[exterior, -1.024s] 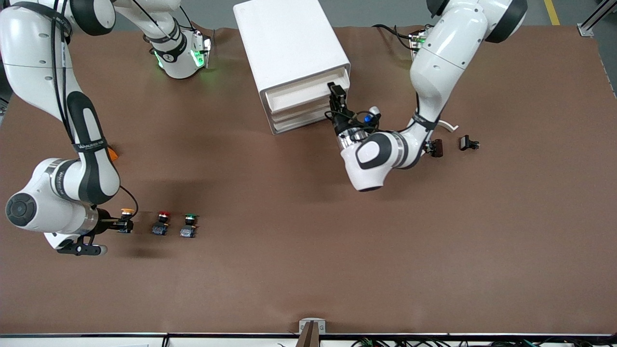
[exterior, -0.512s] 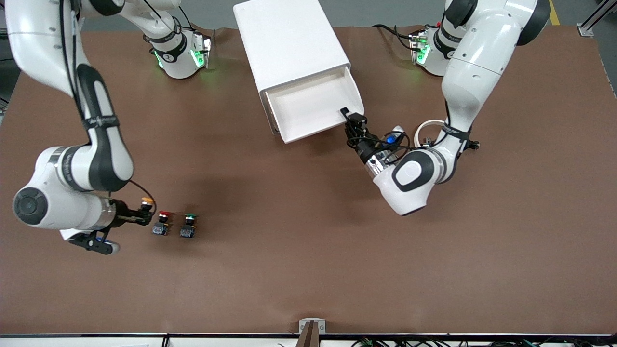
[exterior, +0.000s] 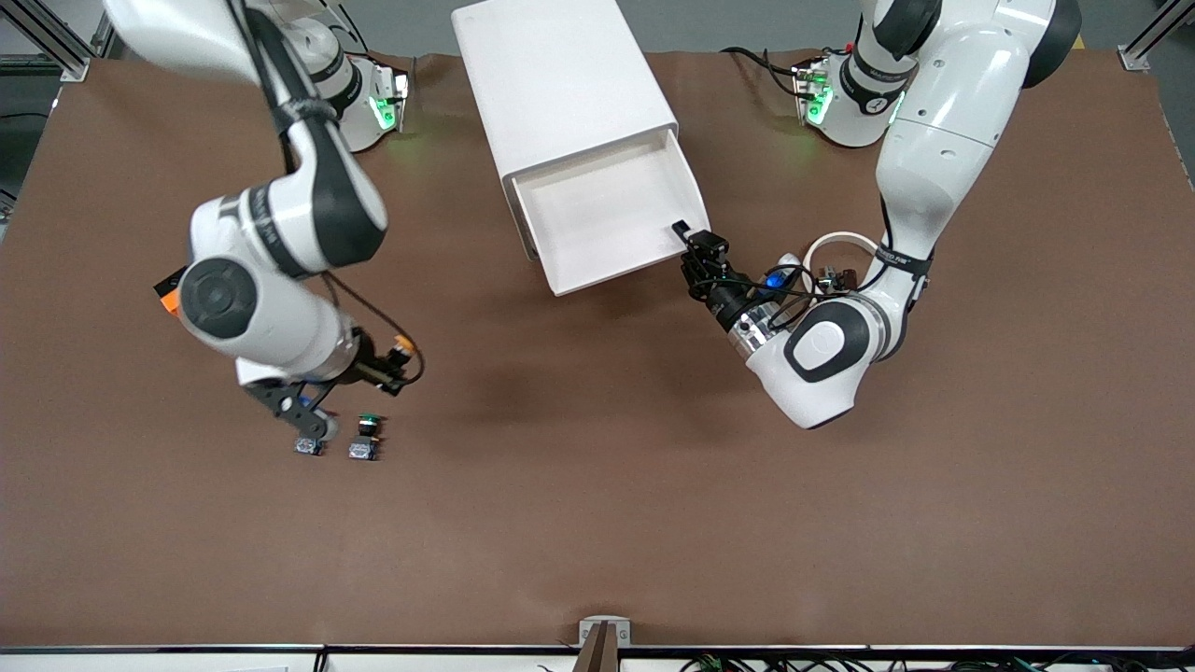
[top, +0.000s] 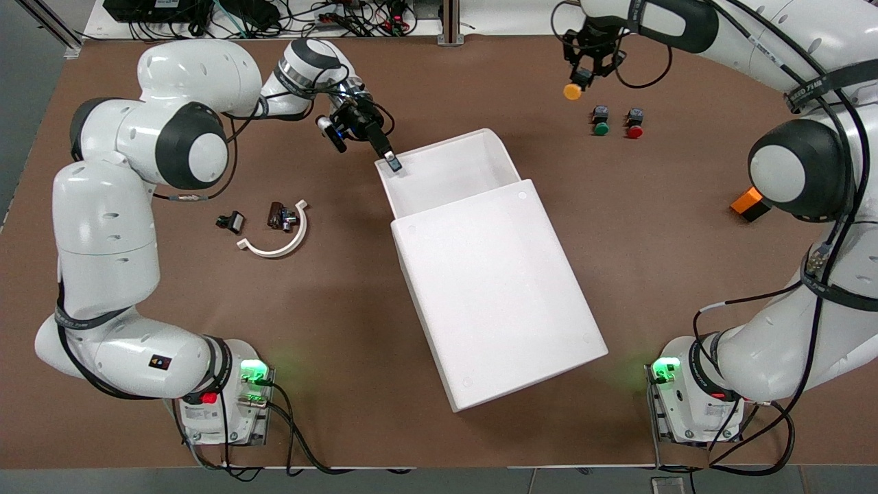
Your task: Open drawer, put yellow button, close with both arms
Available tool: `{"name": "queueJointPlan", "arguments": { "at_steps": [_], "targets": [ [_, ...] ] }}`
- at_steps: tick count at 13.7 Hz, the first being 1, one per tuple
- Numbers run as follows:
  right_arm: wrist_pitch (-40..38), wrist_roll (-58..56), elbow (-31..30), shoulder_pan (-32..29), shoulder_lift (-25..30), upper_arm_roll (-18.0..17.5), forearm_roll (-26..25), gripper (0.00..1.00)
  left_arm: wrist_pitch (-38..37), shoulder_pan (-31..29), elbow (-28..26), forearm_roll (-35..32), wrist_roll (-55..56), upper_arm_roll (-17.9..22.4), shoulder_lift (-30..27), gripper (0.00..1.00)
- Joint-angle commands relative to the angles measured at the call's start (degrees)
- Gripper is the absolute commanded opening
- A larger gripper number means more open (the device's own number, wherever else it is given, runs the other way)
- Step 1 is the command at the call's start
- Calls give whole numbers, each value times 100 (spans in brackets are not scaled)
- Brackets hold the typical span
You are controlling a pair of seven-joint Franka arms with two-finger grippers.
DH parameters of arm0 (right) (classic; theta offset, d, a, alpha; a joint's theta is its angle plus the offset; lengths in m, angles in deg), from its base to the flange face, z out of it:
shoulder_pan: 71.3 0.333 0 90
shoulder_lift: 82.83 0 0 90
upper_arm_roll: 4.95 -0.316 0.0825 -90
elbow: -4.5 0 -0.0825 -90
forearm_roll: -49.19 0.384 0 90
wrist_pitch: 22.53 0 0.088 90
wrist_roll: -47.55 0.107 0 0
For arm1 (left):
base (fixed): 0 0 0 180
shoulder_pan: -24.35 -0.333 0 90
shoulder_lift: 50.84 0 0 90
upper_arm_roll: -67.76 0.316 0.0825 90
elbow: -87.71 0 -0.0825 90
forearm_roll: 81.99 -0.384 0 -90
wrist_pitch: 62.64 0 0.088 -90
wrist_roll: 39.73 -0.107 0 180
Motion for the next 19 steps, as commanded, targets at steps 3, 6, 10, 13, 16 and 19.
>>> {"name": "queueJointPlan", "arguments": {
  "at_steps": [3,6,10,13,16,19],
  "targets": [
    [-31,1923,-52,1198,337,78,7,0,67,-12,262,-196,-556,10,-178,100],
    [-14,2804,-17,1946,337,86,-46,0,67,-64,623,-662,-1601,19,-204,100],
    [-5,3631,36,2623,319,86,-186,0,189,-240,949,-1136,-3377,62,-362,100],
    [-22,4052,36,2975,328,95,-379,0,584,-240,967,-1839,-5246,141,-547,100],
    [-5,4186,36,3143,319,86,-530,0,1224,-232,958,-2629,-6987,212,-757,100],
    [-40,4177,36,3134,328,95,-530,7,2269,-240,958,-3343,-8063,212,-872,100]
  ]
}}
